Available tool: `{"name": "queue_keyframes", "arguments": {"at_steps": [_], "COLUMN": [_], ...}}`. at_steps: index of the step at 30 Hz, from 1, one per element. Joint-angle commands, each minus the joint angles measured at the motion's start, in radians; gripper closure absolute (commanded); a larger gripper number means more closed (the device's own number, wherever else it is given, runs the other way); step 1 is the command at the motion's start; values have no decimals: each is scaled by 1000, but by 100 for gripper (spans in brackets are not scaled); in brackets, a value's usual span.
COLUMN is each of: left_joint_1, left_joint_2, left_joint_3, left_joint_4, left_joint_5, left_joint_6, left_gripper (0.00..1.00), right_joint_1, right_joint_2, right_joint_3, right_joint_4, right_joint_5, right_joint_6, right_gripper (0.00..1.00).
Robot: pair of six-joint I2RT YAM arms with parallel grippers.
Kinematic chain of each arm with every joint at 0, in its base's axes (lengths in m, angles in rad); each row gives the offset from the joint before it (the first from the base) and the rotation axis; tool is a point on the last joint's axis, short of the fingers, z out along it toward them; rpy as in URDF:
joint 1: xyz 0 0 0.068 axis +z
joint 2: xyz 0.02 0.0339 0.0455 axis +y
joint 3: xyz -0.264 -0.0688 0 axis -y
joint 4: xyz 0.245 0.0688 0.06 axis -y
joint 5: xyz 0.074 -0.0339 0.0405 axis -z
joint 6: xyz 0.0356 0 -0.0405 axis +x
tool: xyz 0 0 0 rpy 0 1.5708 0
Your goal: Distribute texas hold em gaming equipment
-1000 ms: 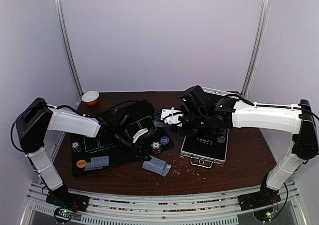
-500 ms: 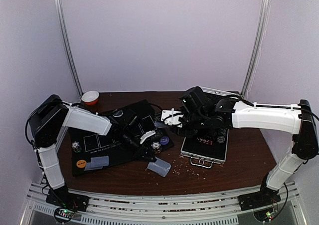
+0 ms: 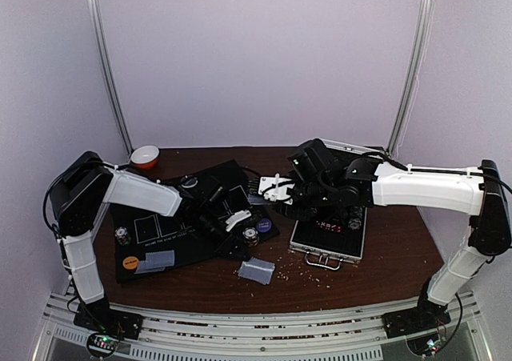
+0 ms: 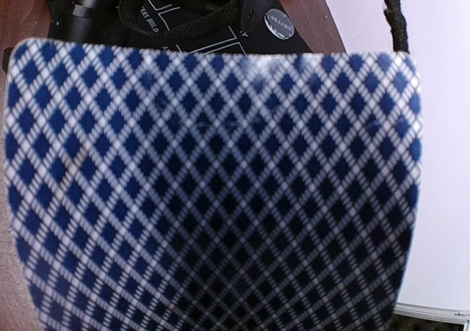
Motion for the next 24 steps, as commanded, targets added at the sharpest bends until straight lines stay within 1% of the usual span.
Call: {"name": "queue_keyframes", "arguments": {"at_steps": [1,4,12,15,17,19,20,22,23,24], "left_joint_1": [-1,5,69,102,136,180,203,223,224,223], "left_joint_2": [-63,-109,-259,-333,-388,-453,-485,-550,-577,-598], "left_joint_3": [36,26,-29,-43,-52,-72,-94,-158,-189,-217], "left_joint_4": [-20,-30,-75,-65,-36,33,98,271,360,490], "left_joint_5": [-60,-89,-156,-172,-199,-186,-157,-96,-73,-50], "left_joint_6": [11,9,-46,-86,-142,-224,-281,-395,-443,-513], "left_gripper": [75,69,59,53,47,36,31,21,18,16], "right_joint_1": [-4,-4,-3,-3,-2,1,2,6,9,12], "right_joint_2": [-20,-26,-36,-33,-29,-26,-24,-19,-16,-11], "right_joint_3": [-3,-4,-2,4,10,16,18,22,25,28], "right_joint_4": [-6,-9,-10,-8,-5,-2,1,6,8,9], "right_joint_5": [4,5,-7,-18,-27,-36,-38,-43,-46,-48], "right_joint_6": [5,7,4,6,7,8,9,9,9,9], "right_gripper": [59,58,58,58,58,58,58,58,58,58]}}
